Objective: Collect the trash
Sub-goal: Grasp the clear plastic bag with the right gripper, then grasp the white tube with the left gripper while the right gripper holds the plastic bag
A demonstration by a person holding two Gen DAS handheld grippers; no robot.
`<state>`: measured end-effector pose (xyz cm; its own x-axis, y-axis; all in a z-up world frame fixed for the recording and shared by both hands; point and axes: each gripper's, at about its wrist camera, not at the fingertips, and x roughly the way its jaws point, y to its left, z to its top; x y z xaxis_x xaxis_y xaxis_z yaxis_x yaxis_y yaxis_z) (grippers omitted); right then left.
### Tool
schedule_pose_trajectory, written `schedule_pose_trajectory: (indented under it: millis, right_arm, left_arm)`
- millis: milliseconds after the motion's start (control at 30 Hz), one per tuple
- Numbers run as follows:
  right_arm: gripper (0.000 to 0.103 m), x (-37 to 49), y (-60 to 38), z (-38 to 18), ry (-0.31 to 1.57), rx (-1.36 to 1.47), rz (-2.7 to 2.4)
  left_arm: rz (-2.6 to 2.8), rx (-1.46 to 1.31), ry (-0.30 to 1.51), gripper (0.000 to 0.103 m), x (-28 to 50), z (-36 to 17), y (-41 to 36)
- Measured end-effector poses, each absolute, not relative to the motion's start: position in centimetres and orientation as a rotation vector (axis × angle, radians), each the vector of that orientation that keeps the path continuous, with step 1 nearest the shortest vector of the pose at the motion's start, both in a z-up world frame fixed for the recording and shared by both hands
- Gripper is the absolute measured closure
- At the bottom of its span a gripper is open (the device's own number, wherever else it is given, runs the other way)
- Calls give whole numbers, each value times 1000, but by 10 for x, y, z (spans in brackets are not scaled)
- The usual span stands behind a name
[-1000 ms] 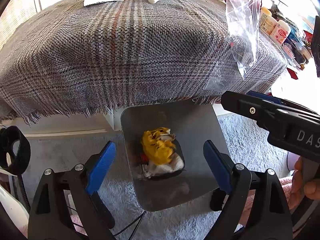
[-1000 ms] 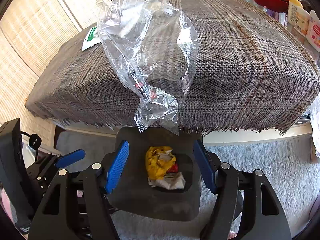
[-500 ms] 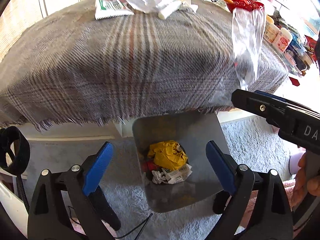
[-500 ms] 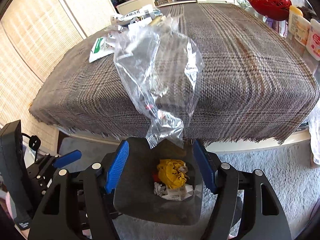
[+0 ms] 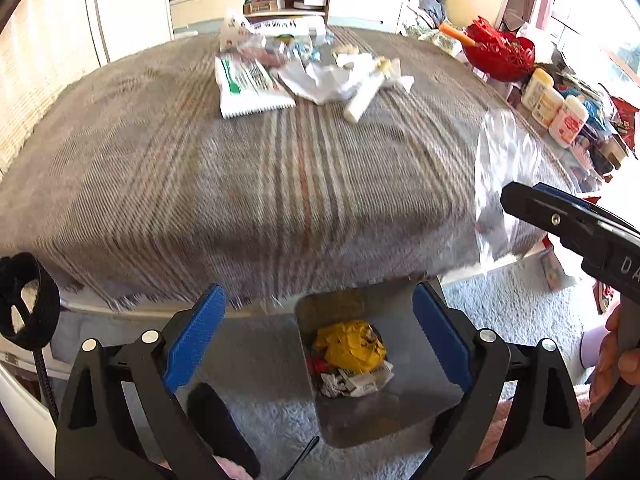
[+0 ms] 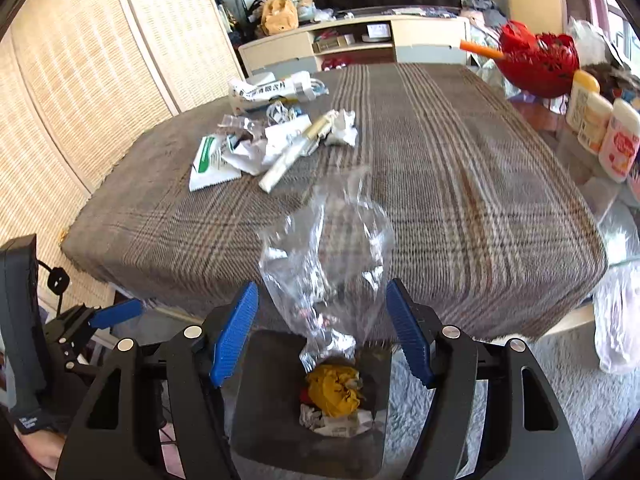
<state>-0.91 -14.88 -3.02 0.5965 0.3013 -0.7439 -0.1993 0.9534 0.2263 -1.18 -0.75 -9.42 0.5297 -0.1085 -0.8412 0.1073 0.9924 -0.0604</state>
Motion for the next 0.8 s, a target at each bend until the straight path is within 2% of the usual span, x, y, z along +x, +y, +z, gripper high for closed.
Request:
schedule_pose_trajectory:
  millis: [133,267,533,600,800]
  right_arm:
    - [36,3,-138,-25,888,89,306]
    - [52,16,-131,-29,919,70,311]
    - [73,40,-137,-39,968,85,318]
    - [83,48,-137,-39,974,75,320]
    - [89,65,-152,-42,975,70,301]
  left_arm:
    - [-121,1,983,13,3,-81,-1]
    - [-112,10,960,13,19,-68,4]
    - [-129,29,941,13,51,-57,-2]
    - [-144,32,944,13,61,-58,-7]
    - [-195,43,952,14,91,-67,-25]
